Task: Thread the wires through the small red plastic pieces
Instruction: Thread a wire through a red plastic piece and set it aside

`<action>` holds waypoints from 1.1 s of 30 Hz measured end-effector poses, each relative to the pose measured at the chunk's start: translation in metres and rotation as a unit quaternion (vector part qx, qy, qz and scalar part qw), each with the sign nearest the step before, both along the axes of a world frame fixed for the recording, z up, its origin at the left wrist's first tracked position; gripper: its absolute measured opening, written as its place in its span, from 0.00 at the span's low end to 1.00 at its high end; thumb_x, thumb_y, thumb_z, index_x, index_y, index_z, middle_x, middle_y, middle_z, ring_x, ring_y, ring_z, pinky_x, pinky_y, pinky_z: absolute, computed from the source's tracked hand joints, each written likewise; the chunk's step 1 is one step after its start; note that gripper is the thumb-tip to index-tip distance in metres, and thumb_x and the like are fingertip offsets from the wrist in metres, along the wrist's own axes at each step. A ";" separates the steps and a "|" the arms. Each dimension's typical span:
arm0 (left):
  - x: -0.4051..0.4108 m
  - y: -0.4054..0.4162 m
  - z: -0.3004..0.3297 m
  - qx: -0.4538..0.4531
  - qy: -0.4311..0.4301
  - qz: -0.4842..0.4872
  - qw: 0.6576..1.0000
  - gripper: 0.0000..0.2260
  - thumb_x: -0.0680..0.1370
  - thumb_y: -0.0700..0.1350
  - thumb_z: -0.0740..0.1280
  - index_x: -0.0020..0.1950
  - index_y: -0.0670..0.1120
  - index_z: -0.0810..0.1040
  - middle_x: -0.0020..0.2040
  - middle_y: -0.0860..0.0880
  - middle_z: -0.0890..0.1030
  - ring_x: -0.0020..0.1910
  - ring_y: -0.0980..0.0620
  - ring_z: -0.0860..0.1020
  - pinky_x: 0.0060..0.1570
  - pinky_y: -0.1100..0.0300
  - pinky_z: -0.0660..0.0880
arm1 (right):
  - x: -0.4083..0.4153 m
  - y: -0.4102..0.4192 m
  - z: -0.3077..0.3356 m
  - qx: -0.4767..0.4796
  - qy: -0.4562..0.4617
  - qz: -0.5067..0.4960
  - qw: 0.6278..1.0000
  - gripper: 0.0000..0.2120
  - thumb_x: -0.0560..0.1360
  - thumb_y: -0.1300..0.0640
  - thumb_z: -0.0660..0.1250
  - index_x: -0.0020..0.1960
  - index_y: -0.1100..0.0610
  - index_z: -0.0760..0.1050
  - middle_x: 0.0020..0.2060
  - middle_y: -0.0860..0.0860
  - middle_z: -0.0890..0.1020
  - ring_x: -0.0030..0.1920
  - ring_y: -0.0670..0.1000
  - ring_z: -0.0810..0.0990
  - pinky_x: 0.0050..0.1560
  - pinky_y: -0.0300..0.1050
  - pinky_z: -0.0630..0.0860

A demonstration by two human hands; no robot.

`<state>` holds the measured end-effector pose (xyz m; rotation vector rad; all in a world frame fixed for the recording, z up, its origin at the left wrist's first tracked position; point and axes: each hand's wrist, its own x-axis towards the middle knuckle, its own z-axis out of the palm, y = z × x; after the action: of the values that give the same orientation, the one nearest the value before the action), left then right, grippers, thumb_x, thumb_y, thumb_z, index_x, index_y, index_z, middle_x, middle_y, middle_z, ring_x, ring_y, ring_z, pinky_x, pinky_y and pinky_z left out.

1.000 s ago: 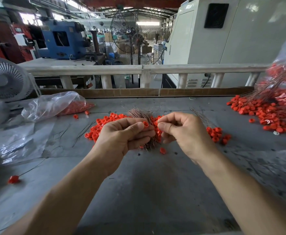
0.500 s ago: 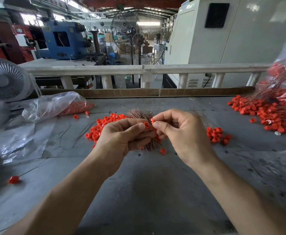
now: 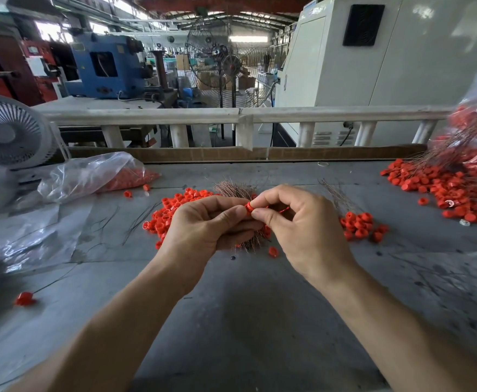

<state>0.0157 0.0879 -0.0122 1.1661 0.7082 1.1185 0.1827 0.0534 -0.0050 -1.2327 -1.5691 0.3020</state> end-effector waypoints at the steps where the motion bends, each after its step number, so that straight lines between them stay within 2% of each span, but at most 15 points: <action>1: 0.000 0.000 0.000 0.002 0.003 0.001 1.000 0.12 0.72 0.42 0.72 0.54 0.39 0.83 0.49 0.37 0.86 0.48 0.43 0.87 0.46 0.57 0.84 | 0.000 0.000 0.000 0.002 -0.002 0.000 1.000 0.05 0.74 0.61 0.76 0.46 0.52 0.85 0.41 0.43 0.84 0.46 0.42 0.82 0.46 0.31 0.76; 6: 0.000 -0.001 0.000 0.008 0.007 0.008 1.000 0.11 0.72 0.41 0.71 0.53 0.39 0.83 0.48 0.37 0.86 0.49 0.41 0.86 0.46 0.57 0.84 | 0.000 0.000 0.001 0.018 -0.023 0.000 1.000 0.06 0.73 0.63 0.77 0.45 0.53 0.85 0.41 0.44 0.84 0.46 0.44 0.82 0.47 0.34 0.76; 14: 0.003 -0.001 -0.002 0.050 0.033 0.039 0.997 0.13 0.72 0.42 0.72 0.54 0.38 0.83 0.46 0.39 0.87 0.48 0.42 0.87 0.47 0.56 0.84 | -0.002 0.000 0.000 0.023 -0.037 -0.015 0.999 0.06 0.73 0.61 0.78 0.45 0.51 0.85 0.40 0.42 0.83 0.46 0.41 0.81 0.45 0.29 0.74; 19: 0.001 -0.001 -0.003 0.029 0.025 0.036 0.999 0.11 0.71 0.42 0.72 0.52 0.40 0.84 0.47 0.38 0.86 0.48 0.42 0.86 0.47 0.56 0.84 | -0.002 -0.001 0.001 0.041 -0.073 -0.012 0.996 0.05 0.73 0.61 0.77 0.45 0.51 0.85 0.41 0.42 0.81 0.43 0.42 0.80 0.43 0.26 0.71; 21: 0.001 0.000 -0.003 0.007 0.010 0.029 0.999 0.09 0.70 0.43 0.73 0.49 0.42 0.86 0.47 0.37 0.86 0.47 0.43 0.86 0.48 0.55 0.84 | -0.002 -0.002 0.001 0.050 -0.122 -0.016 0.991 0.05 0.74 0.58 0.77 0.48 0.52 0.84 0.42 0.42 0.79 0.41 0.43 0.77 0.42 0.29 0.70; 24: 0.000 0.000 -0.004 -0.021 0.001 0.013 1.000 0.10 0.70 0.45 0.74 0.48 0.43 0.87 0.49 0.37 0.86 0.47 0.44 0.86 0.51 0.52 0.84 | -0.006 -0.003 -0.002 0.058 -0.190 -0.044 0.979 0.07 0.74 0.57 0.76 0.52 0.52 0.82 0.45 0.44 0.79 0.45 0.44 0.76 0.44 0.36 0.73; 26: 0.001 0.000 -0.006 -0.037 0.000 0.000 0.999 0.11 0.70 0.45 0.74 0.50 0.42 0.86 0.49 0.37 0.85 0.49 0.43 0.84 0.54 0.49 0.83 | -0.009 -0.004 -0.002 0.076 -0.220 -0.072 0.970 0.07 0.73 0.57 0.76 0.50 0.53 0.81 0.45 0.45 0.79 0.46 0.47 0.77 0.44 0.40 0.74; 33: 0.000 0.001 -0.006 -0.069 -0.006 -0.008 0.998 0.11 0.70 0.43 0.74 0.51 0.40 0.85 0.45 0.40 0.85 0.46 0.44 0.83 0.57 0.48 0.80 | -0.013 -0.007 -0.003 0.118 -0.243 -0.106 0.957 0.06 0.73 0.59 0.76 0.46 0.54 0.80 0.43 0.46 0.79 0.46 0.49 0.78 0.42 0.43 0.75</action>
<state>0.0157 0.0884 -0.0183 1.0458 0.7528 1.0460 0.1697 0.0469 -0.0080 -1.3320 -1.7999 -0.3464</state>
